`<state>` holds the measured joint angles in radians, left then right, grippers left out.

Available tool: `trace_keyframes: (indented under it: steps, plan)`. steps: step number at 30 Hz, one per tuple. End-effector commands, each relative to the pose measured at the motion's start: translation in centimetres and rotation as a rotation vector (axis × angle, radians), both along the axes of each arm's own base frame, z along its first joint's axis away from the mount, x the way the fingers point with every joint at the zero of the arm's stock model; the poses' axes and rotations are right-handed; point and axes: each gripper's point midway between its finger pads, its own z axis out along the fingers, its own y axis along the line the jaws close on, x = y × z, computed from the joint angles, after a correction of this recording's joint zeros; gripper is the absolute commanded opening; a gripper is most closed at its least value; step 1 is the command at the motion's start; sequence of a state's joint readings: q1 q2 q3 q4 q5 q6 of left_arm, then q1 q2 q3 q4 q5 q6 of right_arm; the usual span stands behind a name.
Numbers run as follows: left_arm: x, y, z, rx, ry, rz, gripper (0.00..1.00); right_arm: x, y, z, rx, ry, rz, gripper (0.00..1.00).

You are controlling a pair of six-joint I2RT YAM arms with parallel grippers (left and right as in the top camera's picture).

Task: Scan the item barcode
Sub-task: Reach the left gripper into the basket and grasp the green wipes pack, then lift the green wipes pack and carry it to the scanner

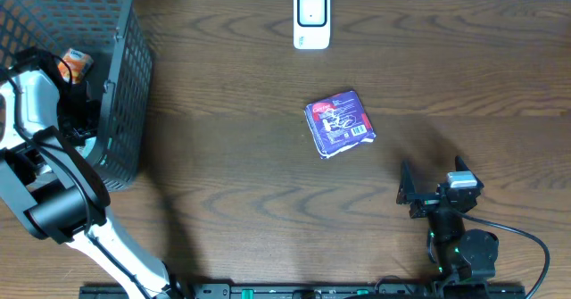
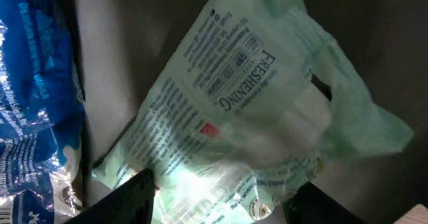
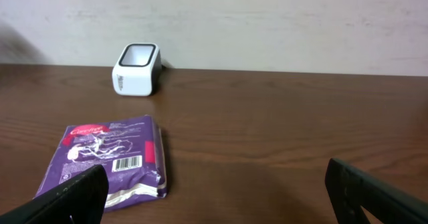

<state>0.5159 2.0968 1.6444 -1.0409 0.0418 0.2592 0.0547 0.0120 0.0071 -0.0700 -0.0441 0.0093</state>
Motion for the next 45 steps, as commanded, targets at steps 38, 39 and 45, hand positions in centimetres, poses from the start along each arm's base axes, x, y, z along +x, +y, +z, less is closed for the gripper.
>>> trace_keyframes:
  steps: [38, 39, 45]
  plan:
    - [7.5, -1.8, 22.8, -0.031, -0.735, 0.144, 0.07, 0.0, 0.0, -0.1, -0.015, 0.000, -0.003, 0.99]
    - [7.5, -2.3, 25.5, -0.037, -0.817, 0.145, 0.07, 0.0, 0.0, -0.1, -0.015, 0.000, -0.003, 0.99]
    - [4.6, -8.7, 38.9, -0.101, -1.198, 0.044, 0.07, 0.0, 0.0, -0.1, -0.015, 0.000, -0.003, 0.99]
